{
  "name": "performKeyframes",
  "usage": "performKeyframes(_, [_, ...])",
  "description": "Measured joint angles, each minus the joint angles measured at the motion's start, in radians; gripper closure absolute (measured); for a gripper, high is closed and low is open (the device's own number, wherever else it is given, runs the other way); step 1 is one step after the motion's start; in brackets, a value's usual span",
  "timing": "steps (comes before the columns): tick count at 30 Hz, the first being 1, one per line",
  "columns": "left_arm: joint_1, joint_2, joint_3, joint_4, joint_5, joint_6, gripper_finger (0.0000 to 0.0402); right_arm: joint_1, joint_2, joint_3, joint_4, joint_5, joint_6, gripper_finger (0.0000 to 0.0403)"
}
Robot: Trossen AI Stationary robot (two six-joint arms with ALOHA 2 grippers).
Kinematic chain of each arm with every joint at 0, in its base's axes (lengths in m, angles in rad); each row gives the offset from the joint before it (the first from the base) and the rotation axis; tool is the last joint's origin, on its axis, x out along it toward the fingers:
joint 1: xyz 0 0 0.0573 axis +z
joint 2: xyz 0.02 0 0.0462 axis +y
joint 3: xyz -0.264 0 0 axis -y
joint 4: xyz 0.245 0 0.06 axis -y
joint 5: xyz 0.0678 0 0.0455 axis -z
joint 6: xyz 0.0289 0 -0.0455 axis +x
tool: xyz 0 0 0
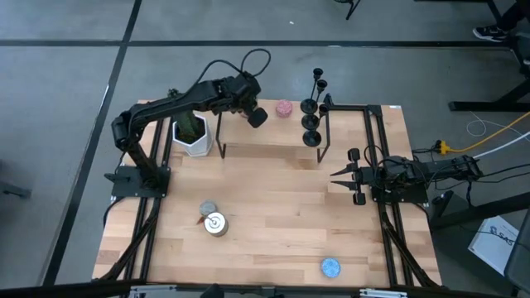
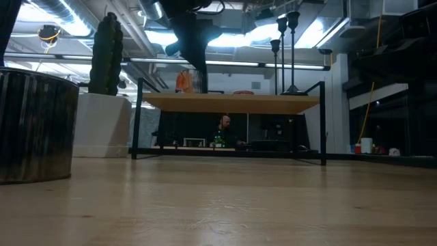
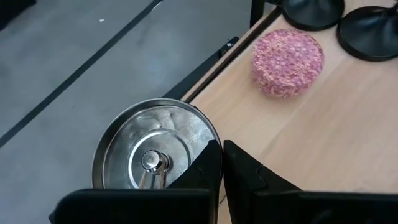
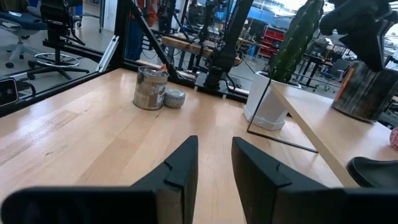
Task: Pick & Place candle stick holders
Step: Put the left silver scented candle on the shelf, then put the light blue scented candle on the shelf
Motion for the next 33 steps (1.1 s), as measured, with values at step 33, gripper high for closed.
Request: performKeyframes(33, [-0.266,-0.157,0.000,0.022,-0.091,0.199,0.0314,0.000,0.000,0.000,0.000,0.000,0.000,0.0302])
